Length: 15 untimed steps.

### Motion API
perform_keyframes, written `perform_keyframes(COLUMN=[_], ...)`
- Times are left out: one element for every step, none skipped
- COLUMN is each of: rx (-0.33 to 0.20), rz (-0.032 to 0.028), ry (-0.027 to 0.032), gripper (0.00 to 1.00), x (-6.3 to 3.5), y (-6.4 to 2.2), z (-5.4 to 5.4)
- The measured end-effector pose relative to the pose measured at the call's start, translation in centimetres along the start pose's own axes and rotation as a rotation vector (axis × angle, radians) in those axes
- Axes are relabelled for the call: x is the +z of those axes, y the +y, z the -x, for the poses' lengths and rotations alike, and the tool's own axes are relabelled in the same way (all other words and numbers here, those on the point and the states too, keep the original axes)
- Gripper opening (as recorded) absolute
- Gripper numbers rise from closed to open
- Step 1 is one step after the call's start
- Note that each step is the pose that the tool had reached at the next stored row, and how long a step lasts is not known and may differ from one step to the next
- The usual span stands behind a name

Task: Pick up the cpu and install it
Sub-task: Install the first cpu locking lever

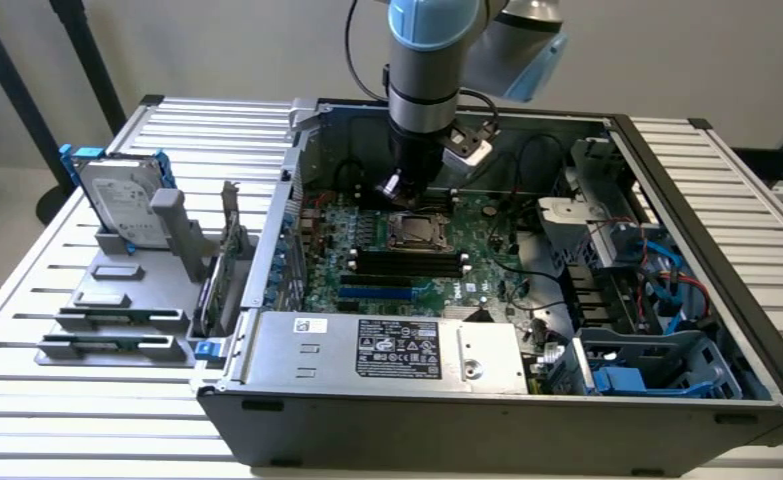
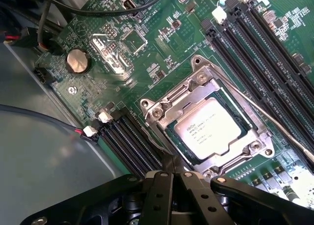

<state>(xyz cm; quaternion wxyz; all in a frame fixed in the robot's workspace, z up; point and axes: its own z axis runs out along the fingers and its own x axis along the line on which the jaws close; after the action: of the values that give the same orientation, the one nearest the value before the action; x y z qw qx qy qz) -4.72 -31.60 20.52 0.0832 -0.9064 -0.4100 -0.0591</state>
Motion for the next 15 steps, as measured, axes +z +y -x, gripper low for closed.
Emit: perform_keyframes(rx=[0.000, 0.000, 0.000, 0.000, 0.000, 0.000, 0.000, 0.000, 0.000, 0.000, 0.000, 0.000, 0.000, 0.000, 0.000], rz=[0.0000, 0.0000, -0.0001, -0.0003, -0.0005, -0.0007, -0.0010, -0.0011, -0.0013, -0.0015, -0.0016, -0.0018, -0.0018, -0.0019, -0.0019], ry=[0.0002, 0.0004, 0.0006, 0.0007, 0.0009, 0.0010, 0.0013, 0.0014, 0.0014, 0.0017, 0.0019, 0.0022, 0.0022, 0.0023, 0.0022], gripper=[0.11, 0.11, 0.11, 0.11, 0.11, 0.11, 0.11, 0.11, 0.11, 0.11, 0.11, 0.11, 0.11, 0.11, 0.11], x=[0.00, 0.01, 0.01, 0.01, 0.00, -0.01, -0.01, -0.02, -0.02, -0.02, -0.02, -0.02, -0.02, -0.01, -0.01], y=[0.00, -0.01, -0.04, -0.10, -0.19, -0.29, -0.37, -0.42, -0.43, -0.43, -0.43, -0.44, -0.44, -0.44, -0.46], z=[0.00, 0.01, 0.04, 0.10, 0.17, 0.26, 0.33, 0.37, 0.38, 0.38, 0.38, 0.39, 0.39, 0.38, 0.37])
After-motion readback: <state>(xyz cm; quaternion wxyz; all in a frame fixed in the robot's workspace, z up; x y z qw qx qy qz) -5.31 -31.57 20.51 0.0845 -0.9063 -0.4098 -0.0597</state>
